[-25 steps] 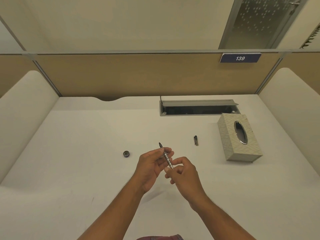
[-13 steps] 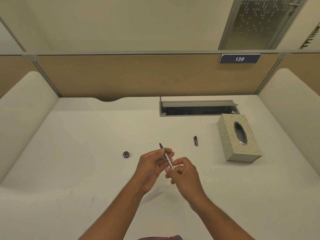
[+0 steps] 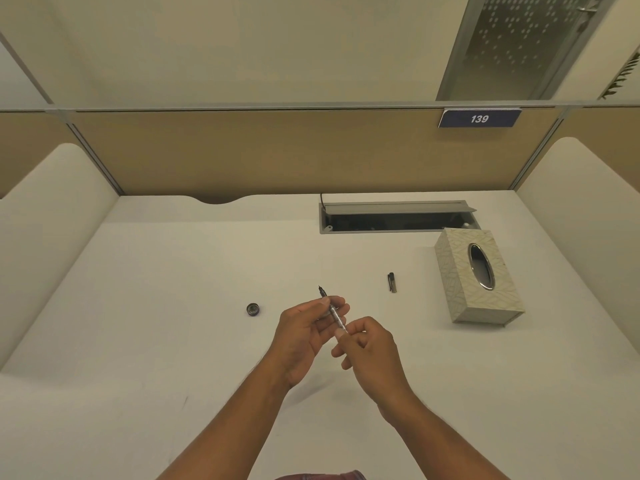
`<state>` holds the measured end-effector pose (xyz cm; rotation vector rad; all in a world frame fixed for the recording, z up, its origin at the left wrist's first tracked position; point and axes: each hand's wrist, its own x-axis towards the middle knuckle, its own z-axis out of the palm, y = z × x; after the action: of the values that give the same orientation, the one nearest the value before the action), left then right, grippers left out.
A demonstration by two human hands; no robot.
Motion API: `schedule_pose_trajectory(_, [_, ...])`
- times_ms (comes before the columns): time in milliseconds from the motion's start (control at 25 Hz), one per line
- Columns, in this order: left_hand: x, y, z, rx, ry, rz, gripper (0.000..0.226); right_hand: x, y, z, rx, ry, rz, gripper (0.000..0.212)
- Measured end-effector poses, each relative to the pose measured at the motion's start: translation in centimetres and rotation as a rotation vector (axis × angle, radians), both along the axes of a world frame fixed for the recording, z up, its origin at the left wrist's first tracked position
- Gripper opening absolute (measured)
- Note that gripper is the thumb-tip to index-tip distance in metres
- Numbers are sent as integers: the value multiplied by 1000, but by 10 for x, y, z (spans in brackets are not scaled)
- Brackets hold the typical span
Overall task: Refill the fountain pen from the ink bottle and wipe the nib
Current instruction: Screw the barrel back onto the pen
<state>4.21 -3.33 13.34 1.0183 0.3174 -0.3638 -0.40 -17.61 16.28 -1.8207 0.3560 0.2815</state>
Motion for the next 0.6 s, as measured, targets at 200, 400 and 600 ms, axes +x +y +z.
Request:
schedule_pose_trajectory(200, [1,0,2,-2,-3,-5,32,0,0,1,12,-14,6,18])
schedule_pose_trajectory(400, [-1,1,2,-4,0,-4,31,0,0,2,-5,-7,4,16])
schedule_pose_trajectory(600, [-1,1,2,-15,0,0,31,-1,0,2,-39,-22,51,27])
